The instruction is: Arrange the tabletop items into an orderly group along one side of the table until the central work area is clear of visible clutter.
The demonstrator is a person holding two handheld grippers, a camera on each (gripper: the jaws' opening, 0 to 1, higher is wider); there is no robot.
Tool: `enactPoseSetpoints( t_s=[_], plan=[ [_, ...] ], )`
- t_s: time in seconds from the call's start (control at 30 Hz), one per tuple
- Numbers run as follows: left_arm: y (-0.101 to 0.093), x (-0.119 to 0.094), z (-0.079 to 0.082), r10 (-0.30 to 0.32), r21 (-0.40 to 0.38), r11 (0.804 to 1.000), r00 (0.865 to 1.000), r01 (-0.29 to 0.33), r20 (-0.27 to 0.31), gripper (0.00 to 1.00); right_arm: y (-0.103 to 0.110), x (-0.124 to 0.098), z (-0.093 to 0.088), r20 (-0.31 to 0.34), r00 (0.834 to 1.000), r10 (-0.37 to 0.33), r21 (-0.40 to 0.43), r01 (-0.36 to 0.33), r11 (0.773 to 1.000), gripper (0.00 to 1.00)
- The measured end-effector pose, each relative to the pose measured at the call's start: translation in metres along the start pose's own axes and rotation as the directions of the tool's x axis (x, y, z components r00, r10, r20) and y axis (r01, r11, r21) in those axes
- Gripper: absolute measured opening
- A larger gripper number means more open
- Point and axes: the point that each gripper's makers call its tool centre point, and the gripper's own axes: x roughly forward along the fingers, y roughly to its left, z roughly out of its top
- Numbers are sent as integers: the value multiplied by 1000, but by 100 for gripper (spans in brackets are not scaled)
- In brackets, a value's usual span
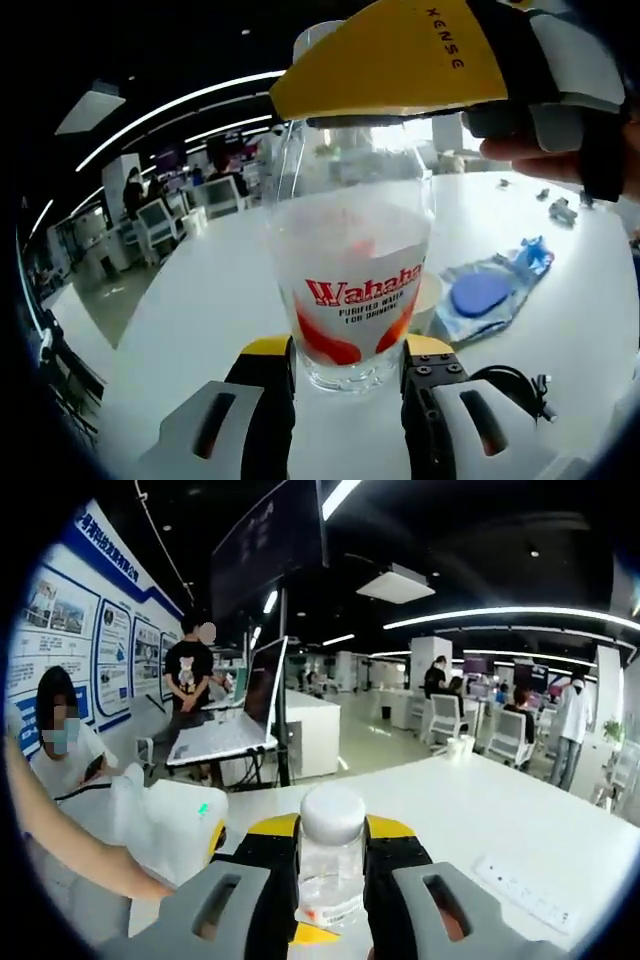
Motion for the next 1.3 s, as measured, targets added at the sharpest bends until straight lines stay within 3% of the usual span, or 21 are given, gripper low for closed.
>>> enactPoseSetpoints(
  t_s=[0.3,0.5,0.77,1.3],
  plan=[
    [8,23,-3,-67,39,997,998,68,-11,36,-15,10,-11,-26,1000,17,-21,-18,1000,19],
    [7,34,-9,-87,18,996,996,87,-31,36,-23,17,-20,-49,999,24,-25,-25,999,19],
    [9,44,-26,-87,9,996,994,88,-64,36,-25,26,-37,-83,996,32,-27,-35,999,20],
    [10,61,-43,-110,-22,994,990,108,-89,36,-38,35,-59,-115,993,10,2,-10,1000,20]
  ],
)
